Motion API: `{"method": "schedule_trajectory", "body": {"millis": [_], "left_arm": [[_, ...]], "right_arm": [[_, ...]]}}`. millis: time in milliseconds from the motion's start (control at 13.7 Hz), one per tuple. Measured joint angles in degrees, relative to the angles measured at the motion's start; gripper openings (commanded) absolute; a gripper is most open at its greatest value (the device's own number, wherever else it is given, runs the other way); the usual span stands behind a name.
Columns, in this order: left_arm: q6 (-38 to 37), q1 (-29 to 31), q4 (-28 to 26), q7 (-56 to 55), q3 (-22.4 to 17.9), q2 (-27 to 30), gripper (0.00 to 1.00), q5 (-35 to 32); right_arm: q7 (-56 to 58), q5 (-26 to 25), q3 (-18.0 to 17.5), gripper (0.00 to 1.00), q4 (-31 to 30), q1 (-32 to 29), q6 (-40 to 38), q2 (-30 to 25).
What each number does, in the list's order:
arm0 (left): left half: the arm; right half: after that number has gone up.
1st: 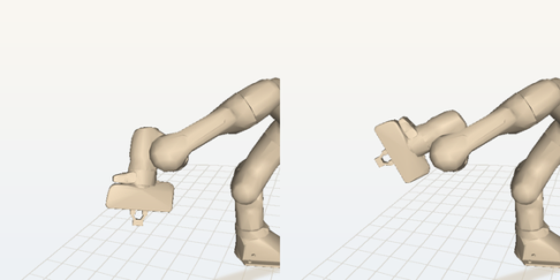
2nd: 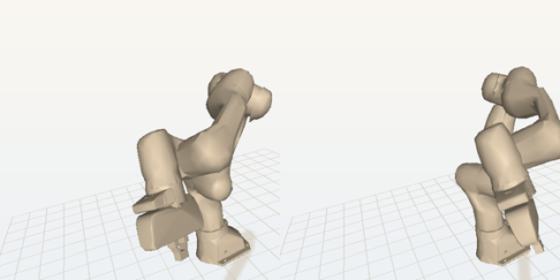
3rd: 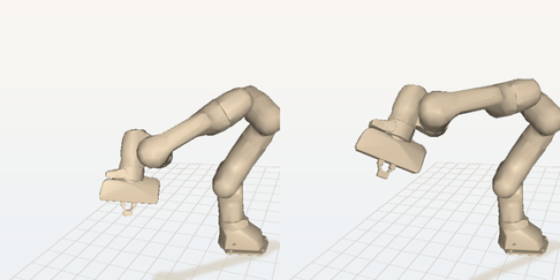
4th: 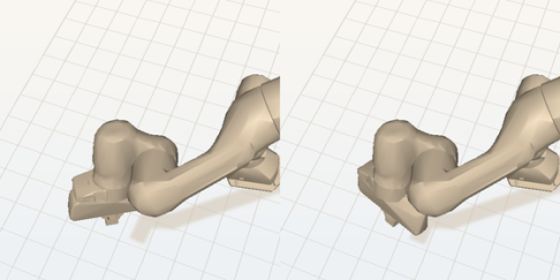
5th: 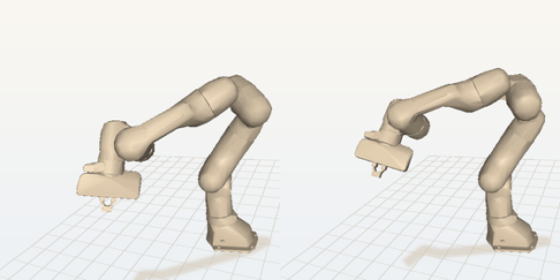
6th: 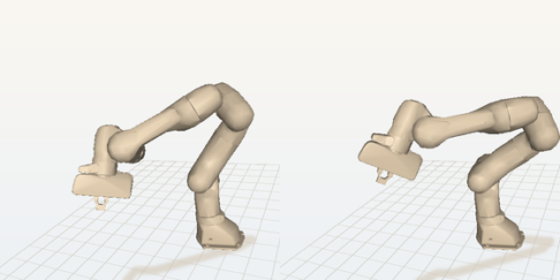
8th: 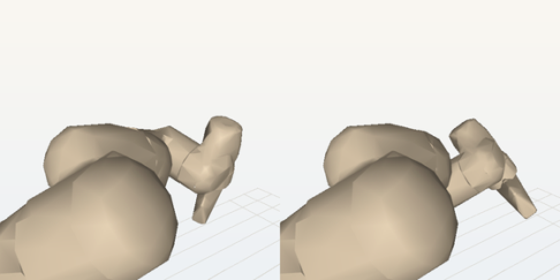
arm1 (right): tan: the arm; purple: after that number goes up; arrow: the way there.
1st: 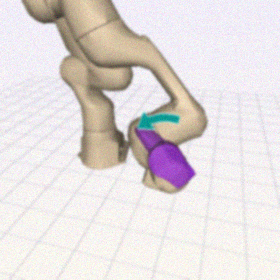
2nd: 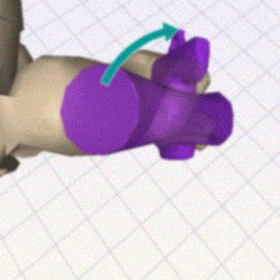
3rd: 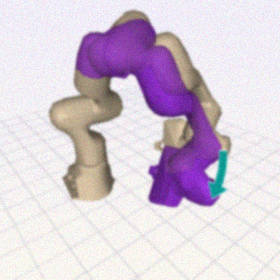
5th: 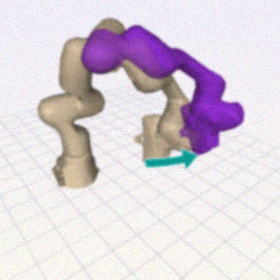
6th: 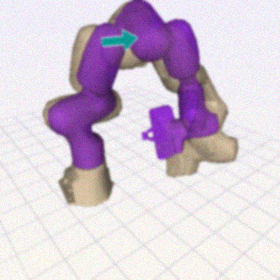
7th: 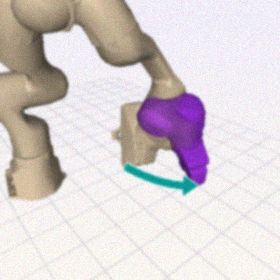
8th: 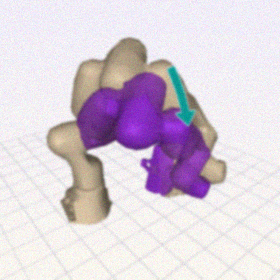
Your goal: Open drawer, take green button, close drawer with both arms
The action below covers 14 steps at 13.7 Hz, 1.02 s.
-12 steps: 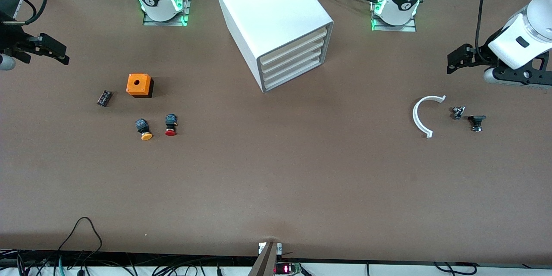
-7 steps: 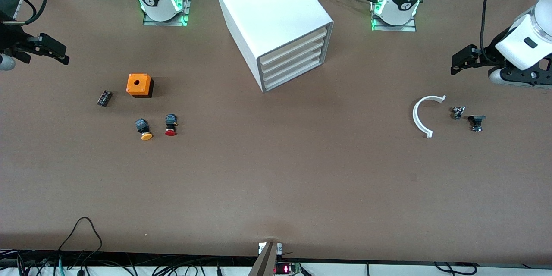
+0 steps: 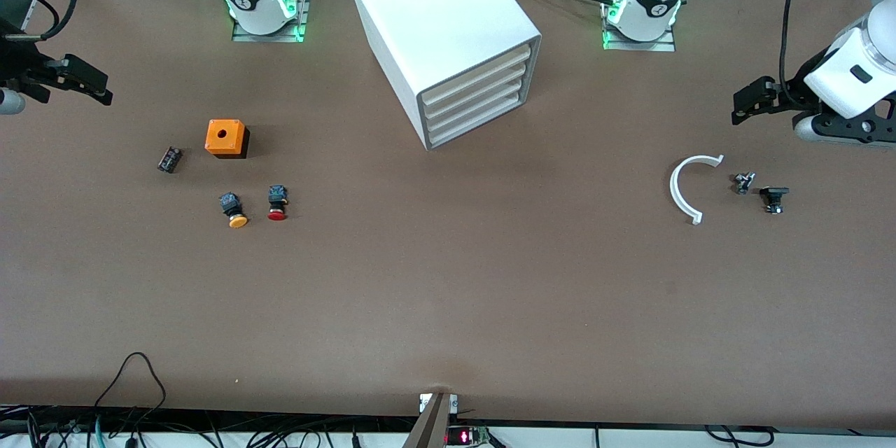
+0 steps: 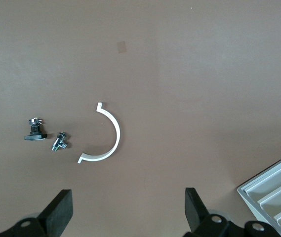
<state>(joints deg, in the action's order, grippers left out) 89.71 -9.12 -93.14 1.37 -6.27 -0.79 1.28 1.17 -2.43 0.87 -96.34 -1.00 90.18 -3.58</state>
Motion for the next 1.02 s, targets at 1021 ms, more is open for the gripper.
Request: {"method": "schedule_trajectory", "body": {"millis": [1021], "left_arm": [[-3.87,-0.95,1.13,3.10,1.61,-7.92,1.00,1.85]], "right_arm": [[0.00,0.00,0.01,1.00,0.01,0.00,-0.02,0.06]]}}
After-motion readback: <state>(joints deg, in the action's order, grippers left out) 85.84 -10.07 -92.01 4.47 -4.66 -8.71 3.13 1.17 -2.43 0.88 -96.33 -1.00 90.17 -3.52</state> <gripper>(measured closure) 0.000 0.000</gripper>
